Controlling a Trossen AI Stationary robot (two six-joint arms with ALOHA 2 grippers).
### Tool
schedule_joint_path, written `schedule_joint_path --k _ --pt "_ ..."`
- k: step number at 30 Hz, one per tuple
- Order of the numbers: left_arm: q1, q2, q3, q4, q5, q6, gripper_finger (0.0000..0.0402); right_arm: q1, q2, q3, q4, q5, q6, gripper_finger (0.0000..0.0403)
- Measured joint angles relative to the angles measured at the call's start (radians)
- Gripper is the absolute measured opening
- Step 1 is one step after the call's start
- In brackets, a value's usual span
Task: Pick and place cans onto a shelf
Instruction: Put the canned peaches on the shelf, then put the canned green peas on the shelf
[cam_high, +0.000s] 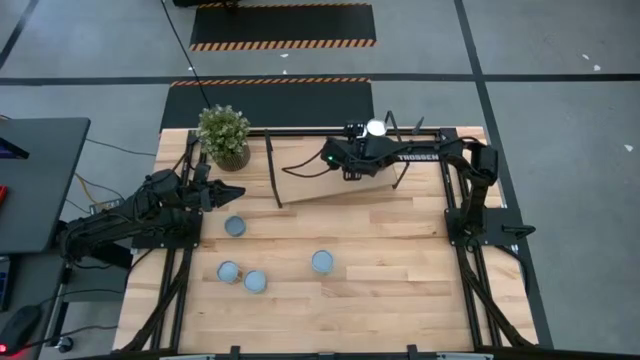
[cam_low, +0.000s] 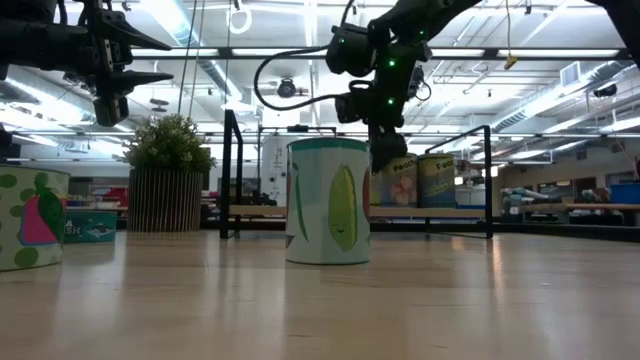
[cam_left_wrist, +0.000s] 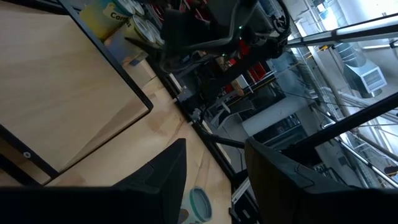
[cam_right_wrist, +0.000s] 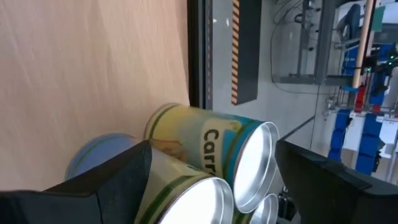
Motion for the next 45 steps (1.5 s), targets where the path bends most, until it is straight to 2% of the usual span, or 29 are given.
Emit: schedule_joint_path --k 7,10,14,19,23,26,31,33,40,45 --pt "0.0 0.0 0.0 0.0 0.0 0.0 0.0169 0.029 0.0 0.0 0.006 -0.001 0.028 0.0348" --pt "0.0 0.0 0.0 0.0 0.0 0.0 0.0169 0.063 -0.001 0.0 0.007 -0.038 0.031 0.0348" --pt "0.0 0.0 0.0 0.0 0.0 0.0 0.0169 0.116 -0.002 0.0 0.006 -0.178 0.063 0.0348" --pt "-0.007 0.0 0.0 0.013 0.011 0.004 0.0169 0.187 -0.009 0.0 -0.001 -0.355 0.192 0.0348" --pt "-0.055 0.0 0.0 0.115 0.037 0.083 0.0169 0.228 -0.019 0.038 -0.015 -0.473 0.3 0.0348" --pt "-0.096 0.0 0.0 0.12 0.011 0.136 0.0162 0.247 -0.033 0.08 -0.009 -0.538 0.372 0.0348" --pt "-0.141 0.028 -0.001 0.105 -0.037 0.206 0.0147 0.255 -0.043 0.129 0.014 -0.782 0.455 0.0348" --pt "-0.153 0.055 0.0 0.114 -0.039 0.218 0.0145 0.263 -0.043 0.129 0.018 -0.846 0.473 0.0348" --pt "-0.214 0.171 -0.001 0.194 -0.052 0.218 0.0144 0.313 -0.049 0.129 0.018 -0.869 0.534 0.0348" --pt "-0.291 0.263 0.0 0.327 -0.154 0.19 0.0144 0.358 -0.065 0.129 0.007 -0.869 0.533 0.0348"
